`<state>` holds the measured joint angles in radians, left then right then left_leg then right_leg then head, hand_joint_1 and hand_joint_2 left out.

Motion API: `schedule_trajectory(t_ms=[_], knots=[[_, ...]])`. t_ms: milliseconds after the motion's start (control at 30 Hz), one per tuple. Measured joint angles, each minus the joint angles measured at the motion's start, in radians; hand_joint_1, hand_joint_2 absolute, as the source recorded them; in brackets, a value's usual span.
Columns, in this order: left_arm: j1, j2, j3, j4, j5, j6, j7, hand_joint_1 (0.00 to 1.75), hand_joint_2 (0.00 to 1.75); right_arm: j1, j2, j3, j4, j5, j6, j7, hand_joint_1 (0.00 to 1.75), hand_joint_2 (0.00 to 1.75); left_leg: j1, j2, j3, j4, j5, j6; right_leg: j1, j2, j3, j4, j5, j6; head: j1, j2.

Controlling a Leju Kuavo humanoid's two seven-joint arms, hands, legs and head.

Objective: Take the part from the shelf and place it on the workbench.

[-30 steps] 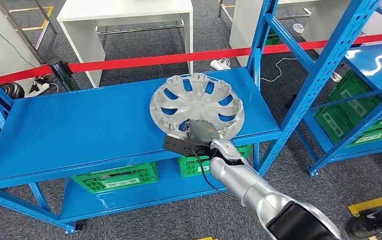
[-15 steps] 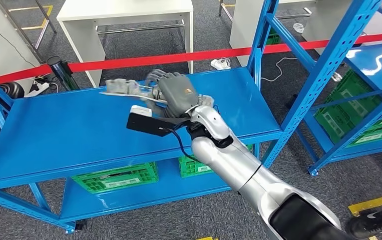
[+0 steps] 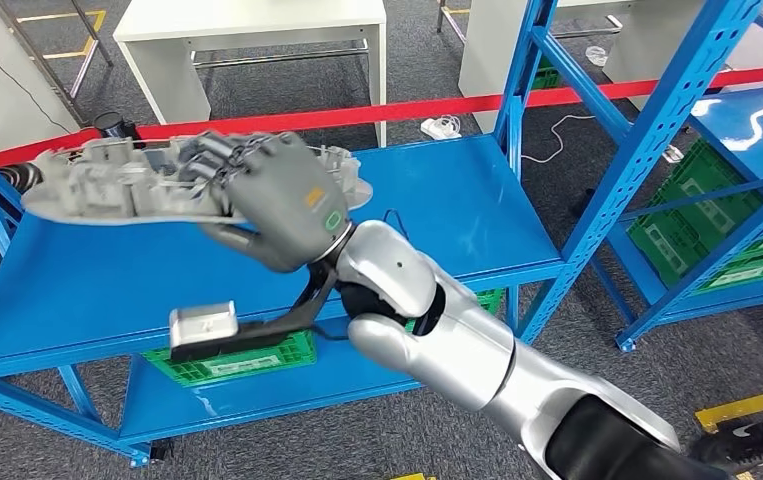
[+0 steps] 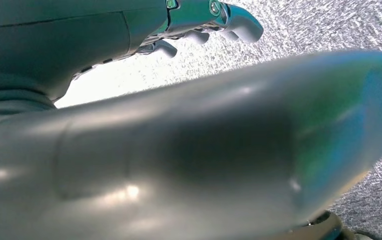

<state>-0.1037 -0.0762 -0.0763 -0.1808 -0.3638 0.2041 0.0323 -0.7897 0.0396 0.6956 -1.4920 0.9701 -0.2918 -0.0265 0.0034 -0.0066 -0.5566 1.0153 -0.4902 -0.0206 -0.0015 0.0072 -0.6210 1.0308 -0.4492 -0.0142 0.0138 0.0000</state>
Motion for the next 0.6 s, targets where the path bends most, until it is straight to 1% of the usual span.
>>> schedule_trajectory(t_ms=[167,367,500,600], knots=[[-0.004,-0.002,0.0,0.0,-0.004,0.0,0.0,0.0,0.0,-0.017,0.0,0.048,-0.044,0.024,0.001,0.016,1.75,1.75,0.0,0.0,0.0,0.0,0.0,0.0,0.0,0.0,0.0,0.0,0.0,0.0,0.0,0.0],[-0.005,-0.004,0.0,0.0,-0.003,0.0,0.0,0.0,0.0,-0.028,0.0,0.08,-0.063,0.026,0.002,0.018,1.75,1.75,0.0,0.0,0.0,0.0,0.0,0.0,0.0,0.0,0.0,0.0,0.0,0.0,0.0,0.0],[-0.005,-0.004,0.0,0.0,-0.004,0.0,0.0,0.0,1.75,-0.03,0.0,0.09,-0.064,0.026,0.002,0.019,1.75,1.75,0.0,0.0,0.0,0.0,0.0,0.0,0.0,0.0,0.0,0.0,0.0,0.0,0.0,0.0],[-0.005,-0.005,0.0,0.0,-0.004,0.003,0.011,0.0,1.75,-0.031,0.0,0.098,-0.068,0.027,0.002,0.019,1.75,1.75,0.0,0.0,0.0,0.0,0.0,0.0,0.0,0.0,0.0,0.0,0.0,0.0,0.0,0.0]])
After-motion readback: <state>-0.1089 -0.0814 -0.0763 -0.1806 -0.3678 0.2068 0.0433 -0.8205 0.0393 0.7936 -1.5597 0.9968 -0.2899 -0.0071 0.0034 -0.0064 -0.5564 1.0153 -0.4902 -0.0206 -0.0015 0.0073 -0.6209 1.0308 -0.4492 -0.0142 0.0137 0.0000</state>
